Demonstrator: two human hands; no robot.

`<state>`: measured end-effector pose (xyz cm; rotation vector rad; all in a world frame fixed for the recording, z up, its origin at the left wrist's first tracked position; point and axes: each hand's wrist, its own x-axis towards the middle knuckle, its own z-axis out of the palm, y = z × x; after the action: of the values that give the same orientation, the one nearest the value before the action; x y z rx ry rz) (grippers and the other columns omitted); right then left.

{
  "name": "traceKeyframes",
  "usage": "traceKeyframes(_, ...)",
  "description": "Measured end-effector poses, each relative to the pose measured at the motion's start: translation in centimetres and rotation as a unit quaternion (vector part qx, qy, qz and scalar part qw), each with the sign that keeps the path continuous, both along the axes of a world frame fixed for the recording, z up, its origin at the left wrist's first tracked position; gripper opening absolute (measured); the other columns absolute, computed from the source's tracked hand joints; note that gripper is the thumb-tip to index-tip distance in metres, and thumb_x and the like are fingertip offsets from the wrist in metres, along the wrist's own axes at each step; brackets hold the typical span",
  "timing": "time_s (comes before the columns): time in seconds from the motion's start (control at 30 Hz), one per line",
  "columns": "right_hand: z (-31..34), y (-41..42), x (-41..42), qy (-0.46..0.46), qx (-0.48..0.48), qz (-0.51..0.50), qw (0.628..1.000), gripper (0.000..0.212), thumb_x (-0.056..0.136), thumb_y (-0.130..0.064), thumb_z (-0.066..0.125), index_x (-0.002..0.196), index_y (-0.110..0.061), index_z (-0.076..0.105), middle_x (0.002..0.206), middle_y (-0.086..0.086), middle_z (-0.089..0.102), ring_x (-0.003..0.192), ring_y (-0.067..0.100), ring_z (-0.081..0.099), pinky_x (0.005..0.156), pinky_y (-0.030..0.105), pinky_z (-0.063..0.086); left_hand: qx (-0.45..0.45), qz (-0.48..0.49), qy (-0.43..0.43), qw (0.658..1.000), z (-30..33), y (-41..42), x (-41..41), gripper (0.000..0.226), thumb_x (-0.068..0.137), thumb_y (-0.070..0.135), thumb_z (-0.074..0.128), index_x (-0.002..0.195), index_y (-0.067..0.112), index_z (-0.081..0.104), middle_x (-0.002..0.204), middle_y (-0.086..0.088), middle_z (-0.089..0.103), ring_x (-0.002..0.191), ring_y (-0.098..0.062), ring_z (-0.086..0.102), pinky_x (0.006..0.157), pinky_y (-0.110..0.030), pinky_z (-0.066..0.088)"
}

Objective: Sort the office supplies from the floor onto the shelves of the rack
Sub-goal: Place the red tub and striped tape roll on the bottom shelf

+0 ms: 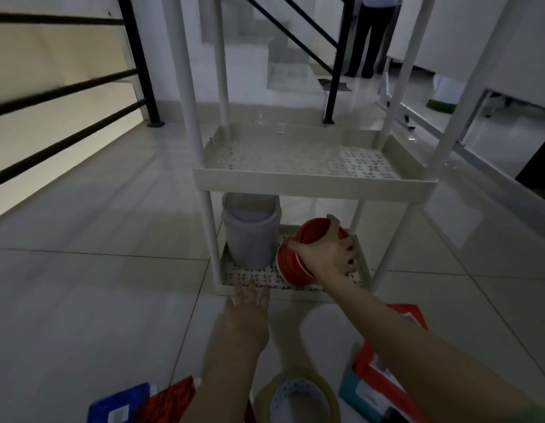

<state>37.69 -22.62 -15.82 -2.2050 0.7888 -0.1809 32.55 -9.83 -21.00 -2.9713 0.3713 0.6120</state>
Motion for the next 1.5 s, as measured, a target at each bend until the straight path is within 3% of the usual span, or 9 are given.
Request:
traceKeyframes(0.2, -0.4, 0.3, 1.0, 0.026, -0.083, 0.048, 0.995, 0.101, 0.065, -0.057, 0.071, 0.145, -0.033, 0.015, 0.152, 0.021, 0.011, 0.139, 0.044, 0.012, 0.111, 0.058, 0.017, -0.031, -0.025, -0.013, 0.999, -0.9, -1.1, 0.5, 0.067, 0.097, 0.017, 0.033, 0.149, 0.011, -0.010, 0.158, -0.013, -0.012, 0.144, -0.040, -0.008, 0.119, -0.045, 0.010)
traceKeyframes(0.33, -0.6, 1.1, 2.0, 0.055, -0.152, 0.114, 0.980, 0.100, 0.064, -0.059, 0.070, 0.143, -0.026, 0.019, 0.150, 0.018, 0.017, 0.136, 0.043, 0.019, 0.110, 0.057, 0.020, -0.034, -0.037, 0.003, 0.999, -0.9, -1.7, 0.7, 0.066, 0.097, 0.013, 0.033, 0.150, 0.013, -0.007, 0.157, -0.013, -0.014, 0.141, -0.046, -0.012, 0.119, -0.049, 0.007)
traceKeyframes(0.43, -0.7, 1.7, 2.5, 0.072, -0.189, 0.164, 0.965, 0.099, 0.064, -0.058, 0.069, 0.143, -0.026, 0.018, 0.151, 0.016, 0.013, 0.137, 0.044, 0.017, 0.111, 0.057, 0.018, -0.049, -0.029, 0.009, 0.998, -0.9, -1.7, 1.1, 0.063, 0.097, 0.012, 0.032, 0.150, 0.014, -0.002, 0.158, -0.013, -0.003, 0.141, -0.048, -0.007, 0.118, -0.050, 0.008)
traceKeyframes(0.57, -0.2, 1.4, 2.2, 0.128, -0.211, 0.213, 0.945, 0.105, 0.070, -0.060, 0.067, 0.149, -0.029, 0.004, 0.155, 0.020, -0.006, 0.141, 0.046, 0.002, 0.109, 0.066, 0.013, -0.054, -0.022, 0.013, 0.998, -1.0, -1.9, 1.7, 0.064, 0.096, 0.014, 0.038, 0.150, 0.014, 0.003, 0.155, -0.013, 0.007, 0.140, -0.050, -0.001, 0.116, -0.051, 0.013)
traceKeyframes(0.67, -0.9, 0.7, 1.0, 0.161, -0.239, 0.245, 0.926, 0.107, 0.074, -0.053, 0.068, 0.149, -0.034, -0.006, 0.153, 0.022, -0.020, 0.140, 0.050, -0.006, 0.105, 0.067, 0.023, -0.064, -0.003, 0.012, 0.998, -1.0, -2.4, 1.6, 0.066, 0.096, 0.015, 0.040, 0.150, 0.012, 0.004, 0.154, -0.014, 0.008, 0.140, -0.052, -0.003, 0.116, -0.051, 0.011)
traceKeyframes(0.8, -1.1, -0.6, 1.1, 0.150, -0.217, 0.249, 0.932, 0.102, 0.078, -0.040, 0.070, 0.148, -0.038, -0.004, 0.154, 0.021, -0.020, 0.140, 0.051, -0.006, 0.107, 0.056, 0.028, -0.024, -0.038, -0.009, 0.999, -1.2, -2.9, 1.9, 0.073, 0.092, 0.029, 0.048, 0.147, 0.006, 0.007, 0.150, -0.023, 0.014, 0.140, -0.044, 0.012, 0.115, -0.059, -0.004)
traceKeyframes(1.07, -2.4, -0.2, 2.9, 0.096, -0.190, 0.175, 0.961, 0.082, 0.090, -0.018, 0.061, 0.150, -0.029, 0.007, 0.154, 0.021, -0.017, 0.140, 0.049, -0.006, 0.103, 0.047, 0.039, -0.013, -0.065, -0.031, 0.997, -2.2, -2.9, 2.0, 0.080, 0.089, 0.036, 0.048, 0.146, 0.001, 0.004, 0.151, -0.021, 0.014, 0.141, -0.035, 0.015, 0.112, -0.064, -0.006)
traceKeyframes(1.3, -3.2, 1.3, 4.5, 0.099, -0.223, 0.145, 0.959, 0.071, 0.096, -0.003, 0.044, 0.150, -0.013, 0.000, 0.155, 0.022, -0.008, 0.139, 0.053, -0.004, 0.104, 0.052, 0.036, -0.027, -0.028, 0.007, 0.999, -2.8, -3.0, 1.9, 0.087, 0.087, 0.031, 0.050, 0.148, 0.005, -0.007, 0.154, -0.018, 0.003, 0.140, -0.050, 0.000, 0.114, -0.058, -0.002)
traceKeyframes(1.5, -1.2, 0.2, 4.0, 0.206, -0.271, 0.234, 0.910, 0.088, 0.092, -0.029, 0.054, 0.149, -0.016, -0.012, 0.154, 0.023, -0.015, 0.137, 0.056, -0.006, 0.107, 0.064, 0.018, -0.043, -0.041, 0.043, 0.997, -1.9, -1.2, 0.6, 0.086, 0.091, 0.027, 0.044, 0.147, 0.015, -0.020, 0.156, -0.006, -0.022, 0.140, -0.042, -0.024, 0.117, -0.050, 0.016)
